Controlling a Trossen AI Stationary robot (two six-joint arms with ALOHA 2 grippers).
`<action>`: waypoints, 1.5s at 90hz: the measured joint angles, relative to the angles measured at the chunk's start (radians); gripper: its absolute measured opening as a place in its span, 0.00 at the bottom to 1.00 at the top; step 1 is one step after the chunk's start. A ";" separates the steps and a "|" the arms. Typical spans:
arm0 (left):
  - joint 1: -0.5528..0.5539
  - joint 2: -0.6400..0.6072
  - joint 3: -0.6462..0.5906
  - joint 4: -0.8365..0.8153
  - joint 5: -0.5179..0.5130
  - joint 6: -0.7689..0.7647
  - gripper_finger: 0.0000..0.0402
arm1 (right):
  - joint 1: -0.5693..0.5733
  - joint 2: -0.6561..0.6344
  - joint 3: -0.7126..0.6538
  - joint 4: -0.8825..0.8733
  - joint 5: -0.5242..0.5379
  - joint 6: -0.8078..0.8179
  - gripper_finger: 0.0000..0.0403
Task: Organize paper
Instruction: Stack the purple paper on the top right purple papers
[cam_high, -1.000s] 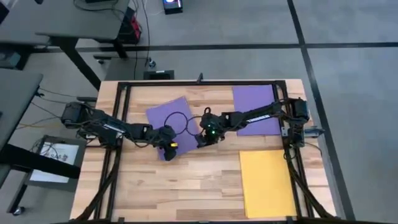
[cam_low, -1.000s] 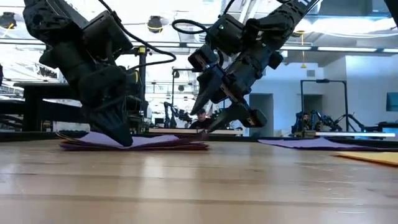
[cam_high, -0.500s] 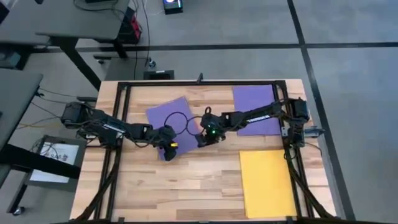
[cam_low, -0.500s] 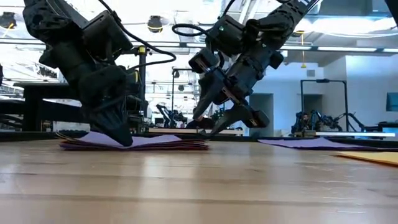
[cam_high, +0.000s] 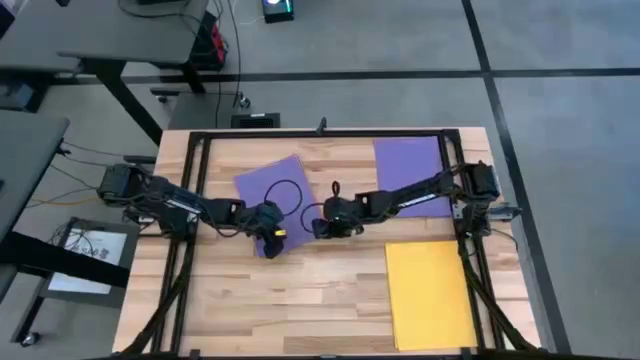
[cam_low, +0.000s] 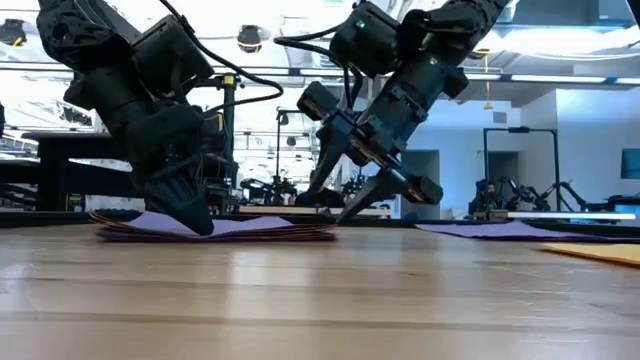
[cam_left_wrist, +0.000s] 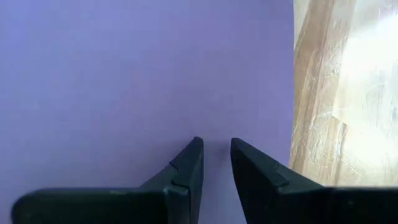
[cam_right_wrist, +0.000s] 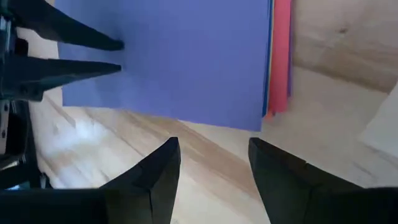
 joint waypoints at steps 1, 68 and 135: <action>0.000 0.000 0.000 0.000 0.000 0.000 0.16 | 0.000 0.002 0.000 -0.001 0.000 0.003 0.45; 0.000 0.001 0.000 0.001 0.000 0.007 0.16 | -0.023 0.027 -0.001 0.012 -0.031 -0.027 0.45; 0.000 0.000 0.000 0.000 0.000 0.012 0.16 | -0.039 0.026 0.104 -0.107 -0.035 -0.147 0.45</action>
